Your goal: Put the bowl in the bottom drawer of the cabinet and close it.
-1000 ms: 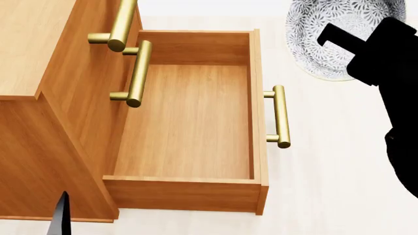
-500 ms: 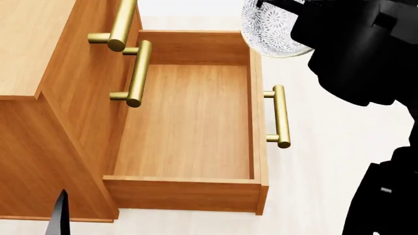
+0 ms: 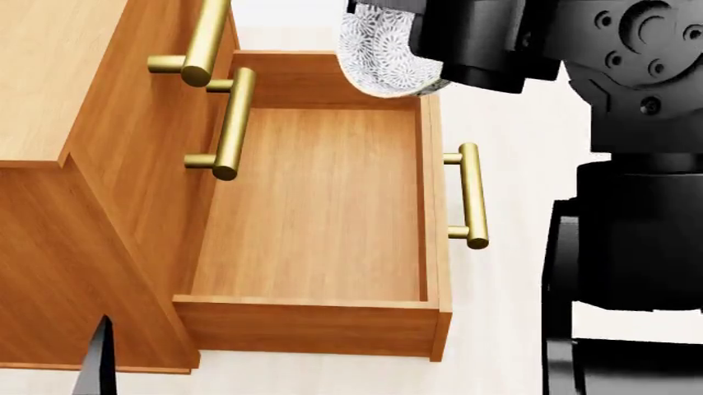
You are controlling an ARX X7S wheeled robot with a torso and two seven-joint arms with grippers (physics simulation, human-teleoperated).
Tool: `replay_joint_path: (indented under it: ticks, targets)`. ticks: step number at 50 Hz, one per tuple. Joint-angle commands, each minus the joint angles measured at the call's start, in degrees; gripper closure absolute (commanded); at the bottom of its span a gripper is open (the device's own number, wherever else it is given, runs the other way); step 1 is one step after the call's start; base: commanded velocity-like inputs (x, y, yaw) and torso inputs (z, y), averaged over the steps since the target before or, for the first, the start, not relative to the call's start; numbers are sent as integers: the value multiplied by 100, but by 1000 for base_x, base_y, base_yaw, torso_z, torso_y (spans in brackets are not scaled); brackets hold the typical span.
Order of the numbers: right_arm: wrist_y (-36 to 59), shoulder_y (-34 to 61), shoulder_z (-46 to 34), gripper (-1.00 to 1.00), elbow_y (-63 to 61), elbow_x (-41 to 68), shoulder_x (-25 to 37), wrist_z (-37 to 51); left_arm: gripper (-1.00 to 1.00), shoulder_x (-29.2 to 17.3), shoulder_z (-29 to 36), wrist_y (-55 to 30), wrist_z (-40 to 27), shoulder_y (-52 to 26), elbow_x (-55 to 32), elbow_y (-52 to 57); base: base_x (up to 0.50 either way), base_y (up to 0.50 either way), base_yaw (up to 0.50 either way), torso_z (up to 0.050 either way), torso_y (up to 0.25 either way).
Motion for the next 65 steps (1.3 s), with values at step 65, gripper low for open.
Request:
replay_joint_path:
  ticks: [65]
  targets:
    - [-399, -217, -1471, 100, 1355, -167, -634, -954, -100, 49, -129, 575, 22, -68, 139, -522, 0, 0, 0, 0, 0]
